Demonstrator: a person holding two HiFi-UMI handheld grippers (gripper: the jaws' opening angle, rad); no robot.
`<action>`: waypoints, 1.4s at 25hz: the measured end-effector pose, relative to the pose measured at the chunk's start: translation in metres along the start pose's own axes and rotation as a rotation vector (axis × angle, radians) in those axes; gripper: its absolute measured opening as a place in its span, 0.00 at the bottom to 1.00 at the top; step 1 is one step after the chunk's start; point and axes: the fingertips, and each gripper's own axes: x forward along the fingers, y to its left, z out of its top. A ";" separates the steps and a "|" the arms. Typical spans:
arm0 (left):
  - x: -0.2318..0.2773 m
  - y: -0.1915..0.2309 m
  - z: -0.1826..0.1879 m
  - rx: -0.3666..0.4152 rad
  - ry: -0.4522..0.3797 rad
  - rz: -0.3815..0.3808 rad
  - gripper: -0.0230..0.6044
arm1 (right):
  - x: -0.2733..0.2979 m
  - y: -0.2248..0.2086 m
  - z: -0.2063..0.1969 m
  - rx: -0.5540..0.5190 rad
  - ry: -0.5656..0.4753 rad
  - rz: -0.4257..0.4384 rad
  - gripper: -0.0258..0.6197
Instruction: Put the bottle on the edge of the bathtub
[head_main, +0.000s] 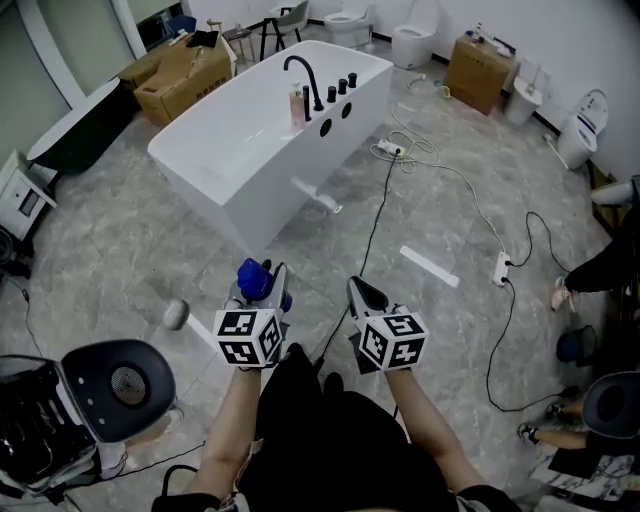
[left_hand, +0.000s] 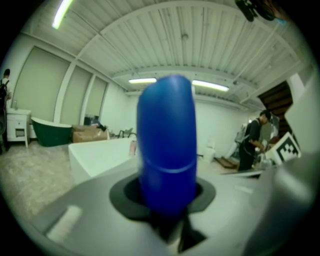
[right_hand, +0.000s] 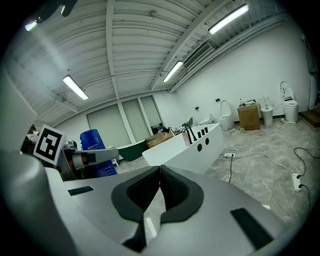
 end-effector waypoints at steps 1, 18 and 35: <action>0.006 0.004 0.000 0.000 0.002 0.004 0.22 | 0.005 -0.002 0.001 0.004 0.002 0.002 0.05; 0.163 0.146 0.039 -0.032 0.026 0.016 0.22 | 0.205 -0.023 0.069 0.010 0.028 0.002 0.05; 0.280 0.224 0.064 -0.016 0.063 -0.022 0.22 | 0.329 -0.052 0.112 0.013 0.056 -0.061 0.05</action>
